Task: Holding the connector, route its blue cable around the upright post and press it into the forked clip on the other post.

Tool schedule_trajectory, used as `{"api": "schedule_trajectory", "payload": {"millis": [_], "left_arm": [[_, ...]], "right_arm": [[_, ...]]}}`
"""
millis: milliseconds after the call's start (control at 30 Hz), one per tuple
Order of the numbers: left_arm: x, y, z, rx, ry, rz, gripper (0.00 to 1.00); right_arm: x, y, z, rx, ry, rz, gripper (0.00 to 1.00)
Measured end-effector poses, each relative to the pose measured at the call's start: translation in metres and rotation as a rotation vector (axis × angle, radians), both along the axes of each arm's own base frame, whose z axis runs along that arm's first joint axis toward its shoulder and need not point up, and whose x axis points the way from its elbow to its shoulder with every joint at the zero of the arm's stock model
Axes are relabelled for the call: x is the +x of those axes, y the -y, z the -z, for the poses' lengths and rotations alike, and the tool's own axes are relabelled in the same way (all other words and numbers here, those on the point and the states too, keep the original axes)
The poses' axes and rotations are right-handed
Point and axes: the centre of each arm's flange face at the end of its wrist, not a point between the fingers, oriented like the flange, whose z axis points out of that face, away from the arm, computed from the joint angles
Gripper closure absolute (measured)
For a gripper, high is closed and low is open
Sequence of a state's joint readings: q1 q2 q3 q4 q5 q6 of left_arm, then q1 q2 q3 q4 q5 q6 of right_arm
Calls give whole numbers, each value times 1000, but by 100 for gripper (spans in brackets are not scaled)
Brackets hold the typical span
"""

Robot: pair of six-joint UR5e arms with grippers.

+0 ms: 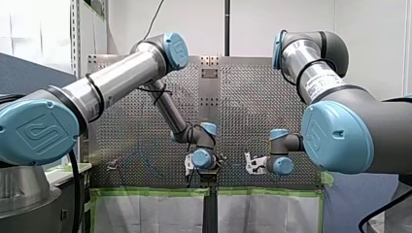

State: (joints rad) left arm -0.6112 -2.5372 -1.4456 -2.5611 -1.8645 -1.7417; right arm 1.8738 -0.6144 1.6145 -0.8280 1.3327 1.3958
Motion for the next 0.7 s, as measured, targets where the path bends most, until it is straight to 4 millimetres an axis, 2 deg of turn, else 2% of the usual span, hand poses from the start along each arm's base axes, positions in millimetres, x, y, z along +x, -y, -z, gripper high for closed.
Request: {"api": "schedule_trajectory", "payload": {"millis": [367, 700], "left_arm": [[-36, 5, -1, -3, -4, 68, 0], [-54, 4, -19, -24, 24, 85, 0]], "right_arm": [[-1, -2, 2, 16, -6, 0, 100], [-1, -2, 2, 18, -7, 0, 100]]}}
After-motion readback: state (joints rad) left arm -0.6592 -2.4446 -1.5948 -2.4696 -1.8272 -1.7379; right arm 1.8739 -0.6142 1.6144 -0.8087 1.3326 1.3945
